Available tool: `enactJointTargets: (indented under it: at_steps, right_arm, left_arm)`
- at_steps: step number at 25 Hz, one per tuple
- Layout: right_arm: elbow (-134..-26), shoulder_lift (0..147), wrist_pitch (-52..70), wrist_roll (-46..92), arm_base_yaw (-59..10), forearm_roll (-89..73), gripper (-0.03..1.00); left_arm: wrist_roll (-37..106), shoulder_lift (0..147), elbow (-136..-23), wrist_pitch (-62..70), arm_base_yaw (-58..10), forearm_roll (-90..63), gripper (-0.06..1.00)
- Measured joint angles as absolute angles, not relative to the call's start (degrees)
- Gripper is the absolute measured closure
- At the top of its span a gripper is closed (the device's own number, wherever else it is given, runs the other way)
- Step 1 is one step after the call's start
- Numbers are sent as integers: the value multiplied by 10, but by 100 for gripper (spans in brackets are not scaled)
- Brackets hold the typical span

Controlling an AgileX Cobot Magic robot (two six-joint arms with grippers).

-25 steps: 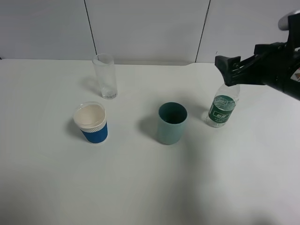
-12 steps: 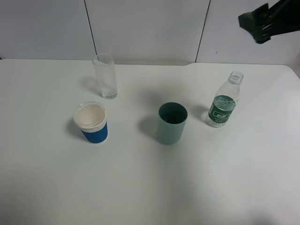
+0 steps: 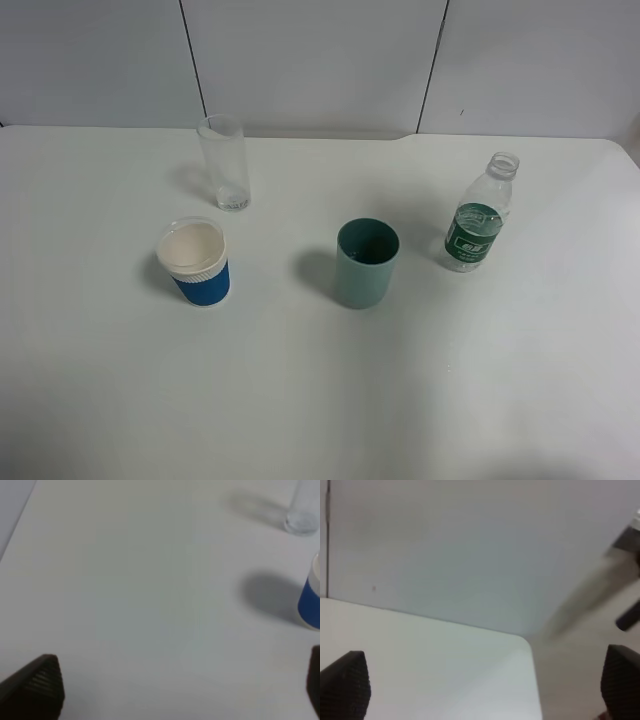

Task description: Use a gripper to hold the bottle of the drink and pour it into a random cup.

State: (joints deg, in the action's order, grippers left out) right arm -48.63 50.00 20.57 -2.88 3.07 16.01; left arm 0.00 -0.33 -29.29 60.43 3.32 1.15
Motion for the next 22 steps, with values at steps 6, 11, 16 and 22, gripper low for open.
enactJointTargets:
  at_steps: [6,11,16,22]
  right_arm:
    - [-486,391,292,-20,31,69,6]
    - [-486,305,381,0,31,0,6]
    - [-487,220,465,67,31,-21,6]
    - [-487,152,531,77,31,-65,6]
  left_arm:
    - [0,-3,-293,604,33,12,-4]
    - [0,-3,-293,604,33,12,-4]
    - [0,-3,-293,604,33,12,-4]
    - [0,-3,-293,604,33,11,-4]
